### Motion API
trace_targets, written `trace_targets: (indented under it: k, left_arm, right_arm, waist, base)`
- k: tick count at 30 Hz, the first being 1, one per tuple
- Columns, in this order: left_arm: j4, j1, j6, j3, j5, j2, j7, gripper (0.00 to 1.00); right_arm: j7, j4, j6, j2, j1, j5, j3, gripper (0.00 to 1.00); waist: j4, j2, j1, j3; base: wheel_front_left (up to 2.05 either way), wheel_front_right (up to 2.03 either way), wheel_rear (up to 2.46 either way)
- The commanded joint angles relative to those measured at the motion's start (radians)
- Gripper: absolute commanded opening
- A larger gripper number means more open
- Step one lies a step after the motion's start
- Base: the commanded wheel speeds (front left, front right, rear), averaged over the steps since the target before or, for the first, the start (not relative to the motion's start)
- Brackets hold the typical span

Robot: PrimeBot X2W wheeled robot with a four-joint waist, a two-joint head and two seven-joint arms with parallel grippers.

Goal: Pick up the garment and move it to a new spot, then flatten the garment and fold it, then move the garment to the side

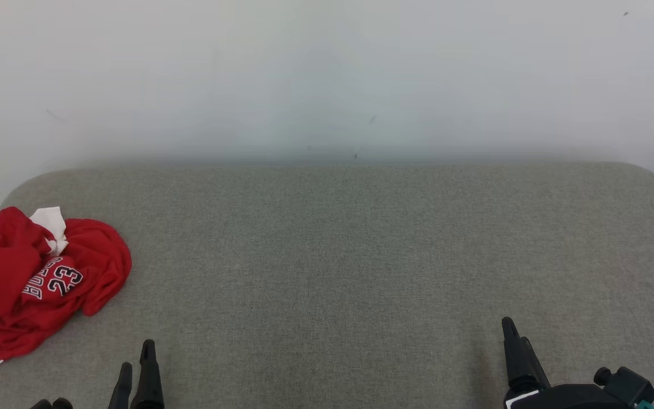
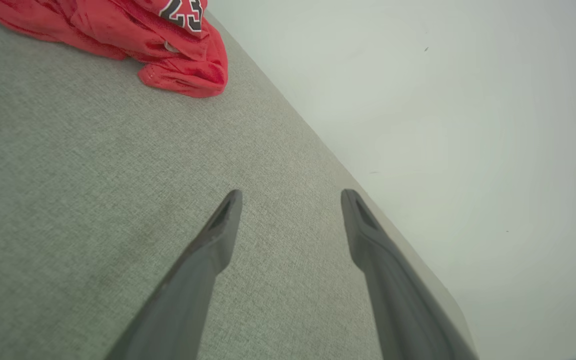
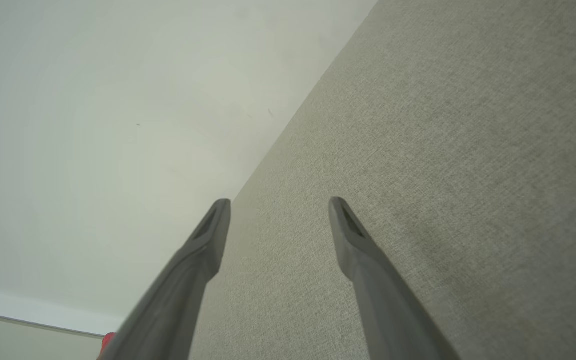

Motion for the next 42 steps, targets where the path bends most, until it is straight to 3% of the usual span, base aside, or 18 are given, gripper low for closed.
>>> trace_targets:
  k: [1, 24, 42]
  left_arm:
    - [-0.014, 0.005, 0.003, -0.006, 0.038, 0.007, -0.011, 1.00]
    - [0.009, 0.008, 0.041, -0.068, 0.417, 0.029, -0.086, 1.00]
    - [0.046, 0.015, 0.056, -0.095, 0.573, 0.034, -0.132, 1.00]
  right_arm:
    - [-0.008, -0.002, 0.005, -0.003, -0.022, -0.036, 0.003, 1.00]
    - [-0.017, 0.063, 0.006, -0.005, -0.019, -0.338, 0.002, 1.00]
    - [-0.009, 0.073, 0.007, -0.005, -0.005, -0.520, -0.005, 1.00]
  waist:
    - [0.001, 0.0000, 0.0000, -0.001]
    - [0.008, 0.0000, 0.0000, -0.021]
    - [0.009, 0.0000, 0.0000, -0.037]
  base:
    - [0.00, 0.00, 0.00]
    - [0.00, 0.00, 0.00]
    - [0.00, 0.00, 0.00]
